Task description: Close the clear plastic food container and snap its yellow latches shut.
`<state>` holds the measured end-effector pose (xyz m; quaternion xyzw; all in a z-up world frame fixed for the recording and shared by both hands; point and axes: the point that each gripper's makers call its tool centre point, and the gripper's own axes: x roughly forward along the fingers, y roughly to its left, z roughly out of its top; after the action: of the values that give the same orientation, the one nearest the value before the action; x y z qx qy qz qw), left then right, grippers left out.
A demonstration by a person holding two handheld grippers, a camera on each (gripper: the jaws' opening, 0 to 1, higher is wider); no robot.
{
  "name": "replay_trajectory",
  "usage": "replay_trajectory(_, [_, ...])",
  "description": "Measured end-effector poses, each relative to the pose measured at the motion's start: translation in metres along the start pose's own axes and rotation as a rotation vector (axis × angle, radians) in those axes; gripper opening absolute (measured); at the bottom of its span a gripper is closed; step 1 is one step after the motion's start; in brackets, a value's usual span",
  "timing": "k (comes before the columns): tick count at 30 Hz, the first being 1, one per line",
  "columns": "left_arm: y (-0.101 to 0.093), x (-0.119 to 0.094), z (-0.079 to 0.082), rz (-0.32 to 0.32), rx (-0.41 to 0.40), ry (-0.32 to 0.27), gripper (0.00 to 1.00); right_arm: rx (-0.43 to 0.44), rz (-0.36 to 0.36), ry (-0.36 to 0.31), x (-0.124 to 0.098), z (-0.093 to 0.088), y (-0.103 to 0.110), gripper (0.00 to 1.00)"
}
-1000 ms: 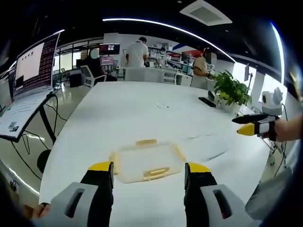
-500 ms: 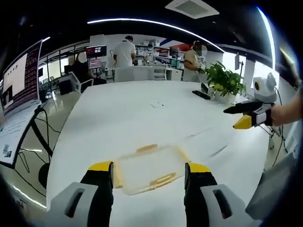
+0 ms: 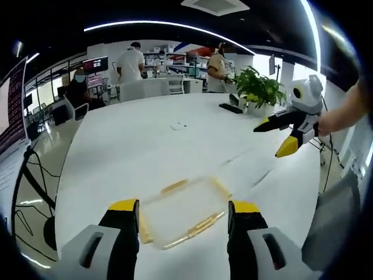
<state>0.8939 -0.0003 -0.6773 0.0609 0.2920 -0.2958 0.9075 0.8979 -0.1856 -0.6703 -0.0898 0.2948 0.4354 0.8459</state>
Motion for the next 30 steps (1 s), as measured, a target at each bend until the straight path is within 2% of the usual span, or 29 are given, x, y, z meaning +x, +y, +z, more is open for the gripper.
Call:
replay_trajectory(4, [0.004,0.005,-0.004,-0.04,0.027,0.03,0.57,-0.034,0.04,0.021,0.009,0.0,0.002,0.64])
replay_trajectory(13, [0.017,0.01,-0.007,-0.054,0.045,0.057,0.57,-0.099,0.109,0.065,0.031,-0.002,0.009,0.65])
replay_trajectory(18, [0.021,0.016,-0.012,-0.087,0.083,0.093,0.58,-0.115,0.142,0.093,0.042,-0.005,0.013,0.64])
replay_trajectory(20, [0.02,0.021,-0.018,-0.134,0.119,0.132,0.58,-0.124,0.159,0.106,0.049,-0.005,0.014,0.63])
replay_trajectory(22, [0.023,0.024,-0.022,-0.144,0.146,0.155,0.59,-0.136,0.177,0.119,0.055,-0.005,0.015,0.63])
replay_trajectory(24, [0.022,0.027,-0.025,-0.18,0.211,0.176,0.59,-0.149,0.198,0.133,0.059,-0.006,0.017,0.64])
replay_trajectory(30, [0.027,0.034,-0.034,-0.22,0.293,0.245,0.59,-0.191,0.236,0.176,0.069,-0.014,0.018,0.64])
